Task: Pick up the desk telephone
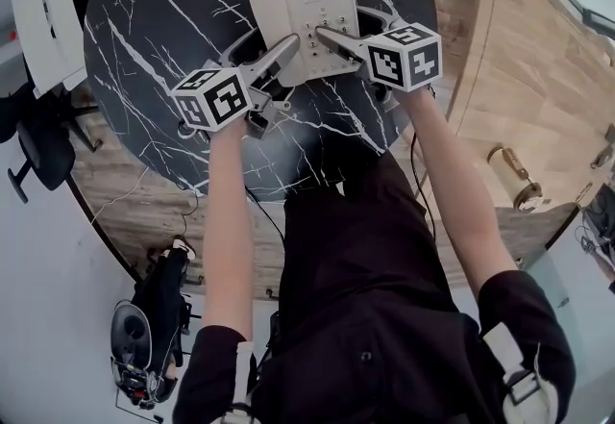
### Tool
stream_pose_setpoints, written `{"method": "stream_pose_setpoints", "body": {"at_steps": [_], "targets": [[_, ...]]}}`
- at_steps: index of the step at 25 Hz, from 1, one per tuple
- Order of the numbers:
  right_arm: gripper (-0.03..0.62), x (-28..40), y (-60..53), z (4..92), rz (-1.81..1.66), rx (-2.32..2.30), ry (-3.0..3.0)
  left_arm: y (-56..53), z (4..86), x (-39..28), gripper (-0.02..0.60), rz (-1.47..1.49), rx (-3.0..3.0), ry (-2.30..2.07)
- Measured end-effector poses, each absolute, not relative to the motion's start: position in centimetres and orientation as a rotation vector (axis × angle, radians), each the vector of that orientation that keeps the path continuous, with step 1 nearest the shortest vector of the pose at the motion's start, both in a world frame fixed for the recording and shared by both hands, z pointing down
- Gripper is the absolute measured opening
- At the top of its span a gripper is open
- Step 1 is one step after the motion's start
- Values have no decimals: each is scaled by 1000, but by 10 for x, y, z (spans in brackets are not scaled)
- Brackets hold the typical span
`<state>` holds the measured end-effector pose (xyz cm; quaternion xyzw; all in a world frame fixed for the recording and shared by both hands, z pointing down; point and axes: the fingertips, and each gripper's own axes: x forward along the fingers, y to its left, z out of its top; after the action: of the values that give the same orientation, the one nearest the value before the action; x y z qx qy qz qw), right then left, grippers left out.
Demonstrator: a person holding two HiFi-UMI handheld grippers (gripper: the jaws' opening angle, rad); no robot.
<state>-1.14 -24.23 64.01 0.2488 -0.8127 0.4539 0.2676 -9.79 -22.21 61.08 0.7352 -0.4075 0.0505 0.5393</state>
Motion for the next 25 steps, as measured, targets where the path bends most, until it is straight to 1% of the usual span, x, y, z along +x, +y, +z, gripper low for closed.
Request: {"method": "stream_pose_setpoints", "body": {"at_steps": [4, 13, 25], "targets": [[325, -11, -242, 640, 1256, 690, -2163, -221, 610, -99, 339, 123, 1717, -984], [325, -6, -225, 630, 1281, 703, -2129, -209, 595, -96, 328, 102, 1697, -982], [327, -6, -216, 571, 1195, 779, -2218, -198, 537, -96, 324, 89, 1811, -1016]]}}
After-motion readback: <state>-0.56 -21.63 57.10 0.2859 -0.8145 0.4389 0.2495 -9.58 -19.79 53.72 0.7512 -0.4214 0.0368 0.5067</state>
